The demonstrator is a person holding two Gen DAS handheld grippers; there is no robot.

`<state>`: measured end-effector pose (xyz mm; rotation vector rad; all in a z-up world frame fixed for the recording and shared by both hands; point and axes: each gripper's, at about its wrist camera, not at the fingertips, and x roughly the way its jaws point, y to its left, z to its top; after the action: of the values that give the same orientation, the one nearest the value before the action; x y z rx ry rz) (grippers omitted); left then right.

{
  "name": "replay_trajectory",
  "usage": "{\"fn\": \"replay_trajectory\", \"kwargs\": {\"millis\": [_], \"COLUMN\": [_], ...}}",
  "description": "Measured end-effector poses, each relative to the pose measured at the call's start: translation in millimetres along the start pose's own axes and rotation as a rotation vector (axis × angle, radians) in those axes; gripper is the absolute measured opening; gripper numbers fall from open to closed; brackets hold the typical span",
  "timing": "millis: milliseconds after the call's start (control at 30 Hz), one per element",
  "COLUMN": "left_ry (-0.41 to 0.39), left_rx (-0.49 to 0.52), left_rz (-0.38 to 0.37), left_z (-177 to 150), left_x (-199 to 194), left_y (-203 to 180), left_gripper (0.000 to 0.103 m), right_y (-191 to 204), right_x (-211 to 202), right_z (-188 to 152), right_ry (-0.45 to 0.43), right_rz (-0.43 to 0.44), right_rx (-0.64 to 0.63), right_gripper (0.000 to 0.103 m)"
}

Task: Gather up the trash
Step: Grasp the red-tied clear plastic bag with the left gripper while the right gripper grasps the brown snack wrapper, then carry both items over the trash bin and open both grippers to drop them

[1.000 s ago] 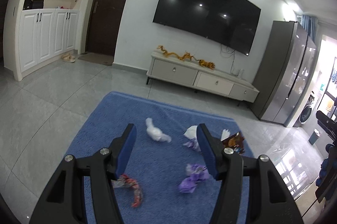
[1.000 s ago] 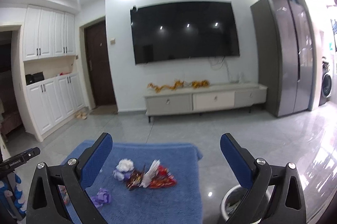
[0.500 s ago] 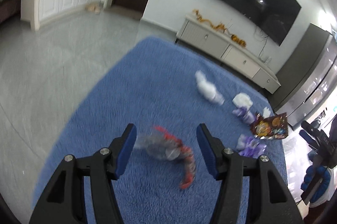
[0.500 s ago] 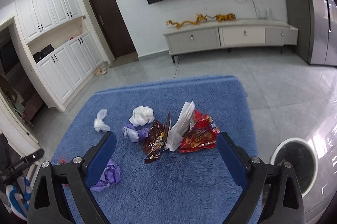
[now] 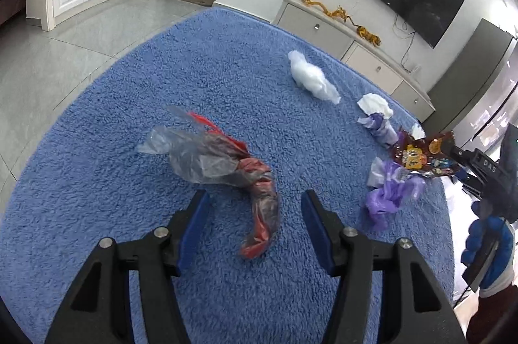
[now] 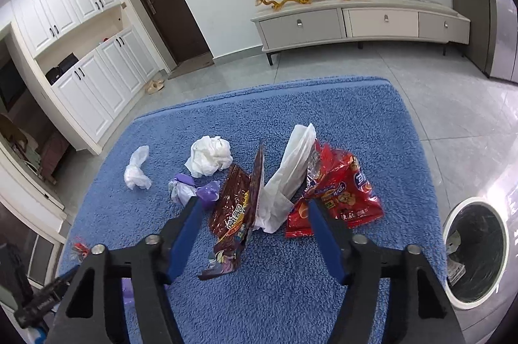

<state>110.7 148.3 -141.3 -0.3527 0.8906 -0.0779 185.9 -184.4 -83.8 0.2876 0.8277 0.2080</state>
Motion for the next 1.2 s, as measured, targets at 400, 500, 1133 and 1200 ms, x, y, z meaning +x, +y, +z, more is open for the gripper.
{"fn": "replay_trajectory", "kwargs": {"millis": [400, 500, 1133, 1200], "left_ry": [-0.012, -0.030, -0.104, -0.095], "left_rx": [0.051, 0.065, 0.230, 0.268], "left_rz": [0.024, 0.020, -0.160, -0.195], "left_z": [0, 1, 11, 11], "left_x": [0, -13, -81, -80], "left_y": [-15, -19, -123, -148], "left_gripper": [0.013, 0.013, 0.013, 0.013], "right_y": [2, 5, -29, -38], "right_x": [-8, -23, -140, -150], "right_z": [-11, -15, -56, -60], "right_ry": [-0.017, -0.050, -0.252, -0.271], "right_rz": [0.037, 0.057, 0.127, 0.117], "right_rx": [0.033, 0.037, 0.203, 0.228], "right_gripper": [0.008, 0.007, 0.006, 0.006]}}
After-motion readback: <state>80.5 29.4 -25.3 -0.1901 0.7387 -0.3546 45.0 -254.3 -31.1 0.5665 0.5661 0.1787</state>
